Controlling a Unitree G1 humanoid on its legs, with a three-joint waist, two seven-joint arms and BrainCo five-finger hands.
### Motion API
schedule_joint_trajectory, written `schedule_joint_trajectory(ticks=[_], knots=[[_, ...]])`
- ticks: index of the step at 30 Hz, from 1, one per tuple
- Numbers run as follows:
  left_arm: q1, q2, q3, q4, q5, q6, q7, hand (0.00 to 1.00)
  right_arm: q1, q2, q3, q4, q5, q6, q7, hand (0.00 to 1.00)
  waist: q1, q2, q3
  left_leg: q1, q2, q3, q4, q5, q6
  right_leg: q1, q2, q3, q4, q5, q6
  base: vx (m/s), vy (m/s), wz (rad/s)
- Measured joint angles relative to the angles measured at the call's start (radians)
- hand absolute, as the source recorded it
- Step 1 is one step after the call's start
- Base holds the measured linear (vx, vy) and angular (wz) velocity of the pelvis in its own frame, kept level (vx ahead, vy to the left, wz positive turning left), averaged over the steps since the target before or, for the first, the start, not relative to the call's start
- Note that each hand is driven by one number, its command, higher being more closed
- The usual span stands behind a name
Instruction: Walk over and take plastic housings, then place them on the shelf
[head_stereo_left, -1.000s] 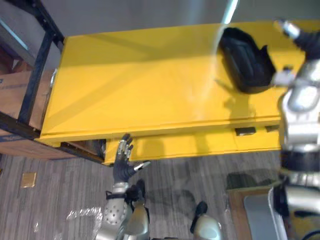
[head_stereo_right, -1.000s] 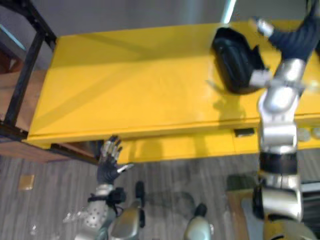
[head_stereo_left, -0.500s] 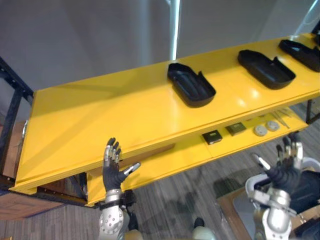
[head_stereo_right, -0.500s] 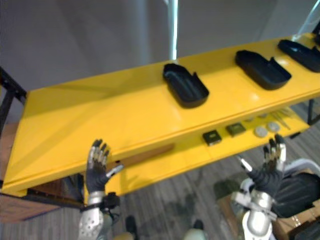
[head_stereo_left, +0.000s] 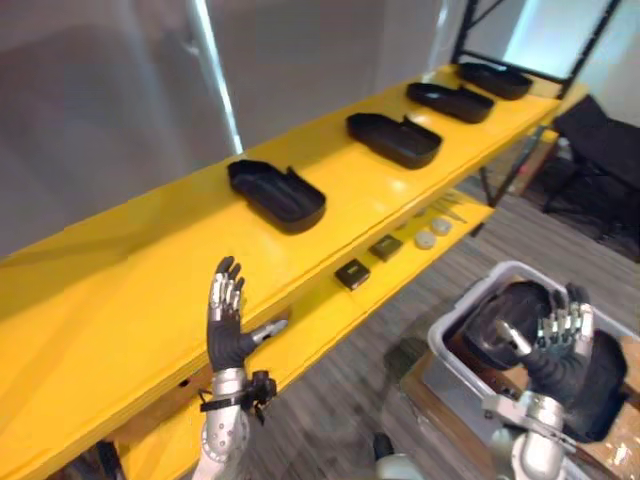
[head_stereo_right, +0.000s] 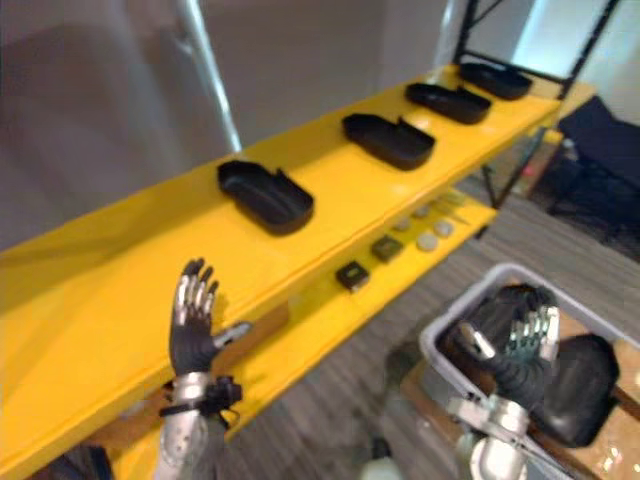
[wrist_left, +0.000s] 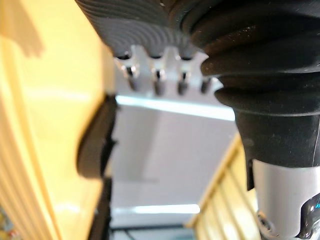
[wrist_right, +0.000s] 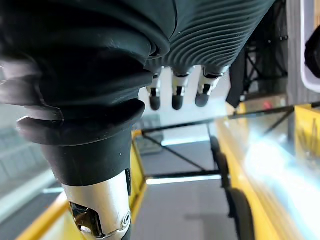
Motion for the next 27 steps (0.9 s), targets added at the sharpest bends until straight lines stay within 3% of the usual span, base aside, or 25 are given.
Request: schedule_joint_trajectory(ticks=[3,5,9,13,15,16,18,20,23,24,25,26,27], knots=[[0.014,-0.010,0.023,-0.064,0.007,0.000,0.031,0.00,-0.047,-0.041,0.079,0.016,0.018,-0.013,0.061,0.00,0.020,0.019,-0.006,-0.061,-0.023,-0.180,0.205,-0.162,0.047,-0.017,0.051,0.089,0.019,0.003,-0.009,0.06,0.062,-1.03],[0.017,-0.020,0.040,-0.105,0.030,-0.005,0.027,0.00,-0.102,-0.060,0.109,0.045,0.029,-0.014,0.064,0.00,0.038,0.041,-0.013,-0.095,-0.022,-0.214,0.276,-0.215,0.050,-0.044,0.067,0.120,0.028,0.019,0.016,0.06,0.138,-0.66],[0.007,-0.039,0.043,-0.110,0.033,-0.019,0.016,0.00,-0.111,-0.036,0.161,0.061,0.037,-0.011,0.032,0.00,0.049,0.040,-0.011,-0.100,-0.044,-0.210,0.303,-0.231,0.067,-0.045,0.048,0.114,0.045,0.027,0.022,0.03,0.102,-0.05],[0.014,-0.058,0.046,-0.139,0.029,-0.032,-0.041,0.00,-0.038,0.015,0.186,0.036,0.034,0.009,-0.004,0.00,0.059,0.036,0.014,-0.100,-0.052,-0.183,0.401,-0.291,0.094,-0.045,0.048,0.121,0.084,0.031,0.029,-0.05,0.133,-0.22],[0.029,-0.060,0.064,-0.150,0.029,-0.043,-0.042,0.00,0.017,0.015,0.177,-0.002,0.039,0.007,0.019,0.00,0.072,0.034,0.035,-0.101,-0.045,-0.136,0.449,-0.322,0.109,-0.054,0.050,0.110,0.091,0.046,0.035,-0.14,0.091,-0.73],[0.037,-0.061,0.073,-0.154,0.029,-0.046,-0.039,0.00,0.037,0.014,0.171,-0.013,0.043,0.002,0.039,0.00,0.078,0.035,0.041,-0.100,-0.037,-0.114,0.458,-0.328,0.113,-0.059,0.049,0.094,0.082,0.057,0.029,-0.21,0.067,-1.04],[0.059,-0.064,0.118,-0.171,0.029,-0.045,-0.015,0.00,0.048,0.010,0.172,-0.040,0.100,-0.007,0.124,0.00,0.087,0.049,0.051,-0.100,0.005,-0.024,0.473,-0.328,0.120,-0.096,0.004,-0.079,0.094,0.026,-0.055,-0.20,0.057,-1.02],[0.058,-0.063,0.148,-0.171,0.024,-0.040,-0.010,0.00,0.031,0.010,0.189,-0.040,0.106,-0.017,0.152,0.00,0.096,0.051,0.050,-0.092,0.053,0.012,0.479,-0.320,0.106,-0.118,-0.022,-0.172,0.220,0.015,-0.068,-0.09,-0.039,-0.68],[0.060,-0.063,0.181,-0.171,-0.008,-0.004,-0.009,0.00,-0.058,0.010,0.243,-0.010,0.095,-0.025,0.137,0.00,0.110,0.050,0.050,-0.082,0.133,0.020,0.477,-0.297,0.066,-0.115,-0.114,-0.244,0.446,-0.041,-0.148,0.00,-0.189,-0.32],[0.060,-0.063,0.197,-0.168,-0.012,0.010,-0.008,0.00,-0.096,0.010,0.259,0.017,0.092,-0.025,0.121,0.00,0.118,0.050,0.050,-0.087,0.153,0.020,0.475,-0.287,0.047,-0.114,-0.144,-0.244,0.488,-0.045,-0.156,0.04,-0.370,-0.35],[0.064,-0.062,0.223,-0.167,-0.020,0.026,-0.009,0.00,-0.141,0.011,0.270,0.072,0.074,-0.015,0.091,0.00,0.130,0.040,0.045,-0.095,0.175,0.019,0.466,-0.271,0.017,-0.110,-0.189,-0.244,0.510,-0.025,-0.163,0.04,-0.405,-0.32],[0.066,-0.058,0.236,-0.167,-0.024,0.027,-0.009,0.00,-0.154,0.012,0.273,0.094,0.069,-0.009,0.075,0.00,0.130,0.025,0.036,-0.104,0.177,0.015,0.464,-0.264,0.003,-0.107,-0.206,-0.242,0.494,0.064,-0.198,0.01,-0.473,-0.33],[0.060,-0.059,0.250,-0.151,-0.034,0.033,-0.009,0.00,-0.174,0.007,0.269,0.127,0.056,0.010,0.046,0.00,0.140,0.033,0.033,-0.117,0.197,-0.019,0.449,-0.253,-0.019,-0.101,-0.173,-0.257,0.469,0.026,-0.139,0.00,-0.328,-0.26]])
